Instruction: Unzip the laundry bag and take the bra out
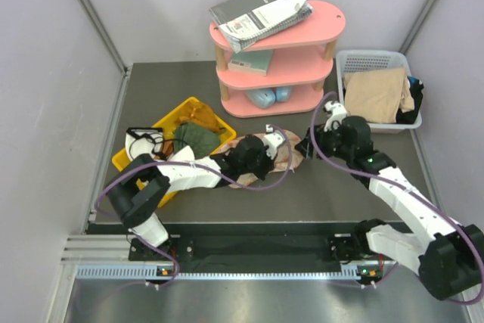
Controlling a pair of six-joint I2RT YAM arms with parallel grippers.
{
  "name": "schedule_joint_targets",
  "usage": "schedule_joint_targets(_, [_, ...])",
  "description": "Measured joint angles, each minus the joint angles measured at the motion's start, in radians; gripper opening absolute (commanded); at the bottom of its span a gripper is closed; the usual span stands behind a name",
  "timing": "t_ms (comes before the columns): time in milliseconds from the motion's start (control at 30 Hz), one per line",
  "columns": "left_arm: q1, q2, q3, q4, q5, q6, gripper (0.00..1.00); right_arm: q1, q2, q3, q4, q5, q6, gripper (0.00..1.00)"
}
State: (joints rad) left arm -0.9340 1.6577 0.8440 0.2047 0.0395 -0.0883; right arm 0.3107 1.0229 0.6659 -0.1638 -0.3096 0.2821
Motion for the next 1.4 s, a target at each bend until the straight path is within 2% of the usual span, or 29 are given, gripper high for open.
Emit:
schedule_joint_targets(200, [0.109,-0.072,0.013,-0.081,0.104,-0.063,0.00,0.208,-0.063,-0.005,0.003,0.098,-0.050,0.60])
schedule_joint_targets(500, [0.139,-0.137,0.013,-0.135,0.157,-0.101,0.00,0.392,-0.016,-0.005,-0.031,0.236,-0.073,0.52])
schedule_joint_targets(733, [0.146,-0.154,0.013,-0.153,0.173,-0.112,0.00,0.412,0.061,-0.005,-0.015,0.309,-0.075,0.48])
schedule_joint_targets(1067, [0.147,-0.170,0.013,-0.172,0.178,-0.122,0.00,0.413,0.150,-0.005,0.031,0.328,-0.100,0.40])
schedule_joint_targets(1167, [0.147,-0.174,0.012,-0.175,0.180,-0.122,0.00,0.413,0.151,-0.010,0.055,0.332,-0.108,0.33])
schedule_joint_targets(1200, [0.147,-0.175,0.012,-0.175,0.181,-0.122,0.00,0.413,0.151,-0.013,0.064,0.333,-0.108,0.27])
schedule_joint_targets(1400, [0.148,-0.175,0.011,-0.175,0.185,-0.123,0.00,0.411,0.158,-0.024,0.091,0.336,-0.126,0.20])
